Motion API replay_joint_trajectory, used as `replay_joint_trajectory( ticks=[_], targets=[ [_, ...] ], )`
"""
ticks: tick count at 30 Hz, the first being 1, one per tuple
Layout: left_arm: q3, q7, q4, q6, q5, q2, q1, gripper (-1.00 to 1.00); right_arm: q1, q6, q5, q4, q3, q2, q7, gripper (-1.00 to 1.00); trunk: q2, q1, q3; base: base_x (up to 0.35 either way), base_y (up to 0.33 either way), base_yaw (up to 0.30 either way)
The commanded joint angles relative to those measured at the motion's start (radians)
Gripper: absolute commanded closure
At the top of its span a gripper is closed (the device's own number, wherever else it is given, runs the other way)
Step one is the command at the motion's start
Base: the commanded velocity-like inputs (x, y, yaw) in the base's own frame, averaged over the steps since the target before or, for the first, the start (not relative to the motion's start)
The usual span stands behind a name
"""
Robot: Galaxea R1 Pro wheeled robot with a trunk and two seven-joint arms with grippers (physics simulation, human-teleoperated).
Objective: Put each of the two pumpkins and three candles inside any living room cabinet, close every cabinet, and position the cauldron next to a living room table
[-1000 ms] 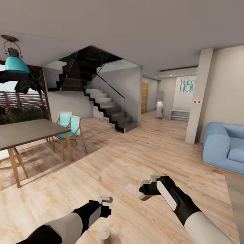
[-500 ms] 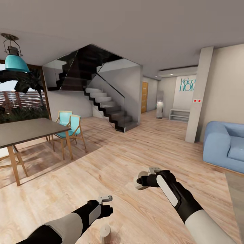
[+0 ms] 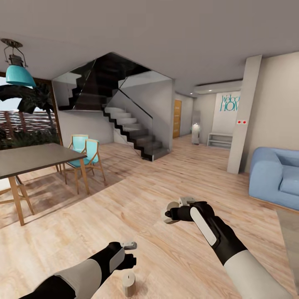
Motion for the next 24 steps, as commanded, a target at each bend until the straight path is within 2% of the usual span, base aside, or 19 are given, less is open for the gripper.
replay_joint_trajectory(
  ticks=[1,9,24],
  targets=[
    [-0.007,0.007,-0.003,0.007,0.011,0.0,-0.001,-1.0,-0.001,0.002,-0.01,-0.003,0.003,-0.001,-0.01,1.0,-0.008,0.004,-0.004,0.0,0.0,0.0],
    [-0.006,0.009,-0.004,0.09,0.01,0.001,-0.002,-1.0,-0.003,0.002,-0.01,-0.008,0.004,0.0,-0.037,1.0,-0.064,0.035,-0.029,0.0,0.0,0.0],
    [-0.007,0.009,-0.005,0.103,0.009,0.001,-0.009,-1.0,-0.003,0.0,-0.008,-0.008,0.009,0.024,-0.046,1.0,-0.169,0.092,-0.076,0.0,0.0,0.0]
  ],
)
